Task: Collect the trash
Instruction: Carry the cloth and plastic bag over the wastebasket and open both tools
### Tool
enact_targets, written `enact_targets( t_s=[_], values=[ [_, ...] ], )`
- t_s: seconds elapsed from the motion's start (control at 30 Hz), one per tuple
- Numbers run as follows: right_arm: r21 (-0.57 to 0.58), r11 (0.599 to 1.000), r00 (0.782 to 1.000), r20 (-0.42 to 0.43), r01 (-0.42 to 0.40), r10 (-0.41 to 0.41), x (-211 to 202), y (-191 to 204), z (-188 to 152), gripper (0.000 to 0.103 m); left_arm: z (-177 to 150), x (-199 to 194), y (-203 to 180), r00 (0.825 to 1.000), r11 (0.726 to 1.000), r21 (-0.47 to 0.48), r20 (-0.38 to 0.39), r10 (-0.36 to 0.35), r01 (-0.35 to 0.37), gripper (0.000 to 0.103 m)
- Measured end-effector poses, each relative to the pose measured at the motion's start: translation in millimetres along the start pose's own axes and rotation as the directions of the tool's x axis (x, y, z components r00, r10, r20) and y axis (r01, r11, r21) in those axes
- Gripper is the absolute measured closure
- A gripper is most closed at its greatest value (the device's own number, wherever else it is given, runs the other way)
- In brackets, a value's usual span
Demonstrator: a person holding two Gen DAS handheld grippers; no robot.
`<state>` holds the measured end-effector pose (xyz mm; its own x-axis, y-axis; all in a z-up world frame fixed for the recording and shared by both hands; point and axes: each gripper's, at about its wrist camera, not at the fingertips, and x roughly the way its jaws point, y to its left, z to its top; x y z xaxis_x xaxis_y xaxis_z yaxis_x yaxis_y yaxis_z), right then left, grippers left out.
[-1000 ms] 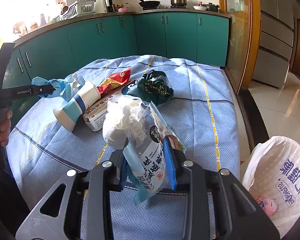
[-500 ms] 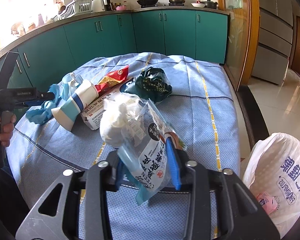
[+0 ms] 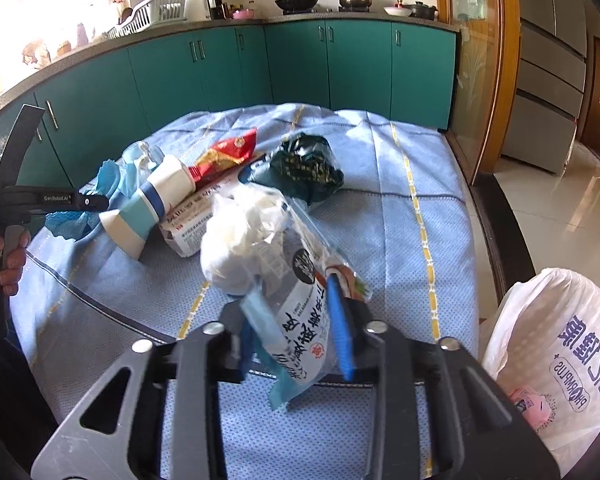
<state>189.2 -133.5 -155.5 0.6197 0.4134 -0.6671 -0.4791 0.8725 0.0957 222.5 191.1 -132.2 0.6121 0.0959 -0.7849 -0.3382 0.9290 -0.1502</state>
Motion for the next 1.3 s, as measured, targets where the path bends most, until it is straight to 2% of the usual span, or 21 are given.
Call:
enact_targets(
  t_s=[0.13,0.33,0.47,0.57,0.67,0.77,0.87,0.97,1.07,1.1,1.23,1.3],
  values=[
    [0.012,1.000,1.000,0.028,0.001,-0.001,-10,-5,2,0.077,1,-29,-10,0.992,0.999,0.029,0.115,-0.042,0.039,0.066],
    [0.023,1.000,0.995,0.100,-0.002,0.000,-30,-10,5,0.078,-1,-62,-38,0.959,0.992,0.111,0.269,-0.087,0.059,0.066],
    [0.024,0.999,0.992,0.127,0.020,-0.023,-42,-17,5,0.079,-3,-69,-63,0.947,0.984,0.158,0.295,-0.124,0.080,0.066],
    [0.049,0.998,0.989,0.139,0.048,-0.055,-53,-31,2,0.079,-8,-76,-85,0.942,0.974,0.192,0.288,-0.175,0.123,0.066],
    [0.095,0.991,0.981,0.161,0.092,-0.106,-73,-56,-5,0.079,-16,-80,-113,0.929,0.953,0.253,0.284,-0.238,0.167,0.066],
    [0.146,0.980,0.971,0.179,0.133,-0.158,-93,-81,-15,0.079,-29,-80,-141,0.917,0.922,0.316,0.252,-0.309,0.224,0.066],
    [0.217,0.959,0.956,0.190,0.181,-0.223,-117,-112,-29,0.079,-45,-73,-172,0.904,0.877,0.357,0.162,-0.396,0.320,0.066],
    [0.289,0.930,0.939,0.187,0.229,-0.290,-138,-142,-46,0.079,-57,-65,-201,0.894,0.842,0.389,0.089,-0.438,0.374,0.066],
    [0.367,0.892,0.925,0.168,0.264,-0.342,-155,-170,-63,0.079,-74,-59,-239,0.869,0.783,0.431,-0.006,-0.494,0.448,0.066],
    [0.378,0.885,0.922,0.161,0.273,-0.353,-157,-175,-68,0.079,-84,-58,-257,0.854,0.752,0.452,-0.045,-0.518,0.480,0.066],
    [0.413,0.858,0.910,0.141,0.305,-0.391,-164,-189,-79,0.079,-121,-52,-318,0.831,0.670,0.532,-0.127,-0.542,0.519,0.066],
    [0.434,0.848,0.907,0.137,0.305,-0.397,-166,-195,-81,0.079,-140,-45,-346,0.811,0.626,0.545,-0.194,-0.552,0.558,0.066]
  ],
)
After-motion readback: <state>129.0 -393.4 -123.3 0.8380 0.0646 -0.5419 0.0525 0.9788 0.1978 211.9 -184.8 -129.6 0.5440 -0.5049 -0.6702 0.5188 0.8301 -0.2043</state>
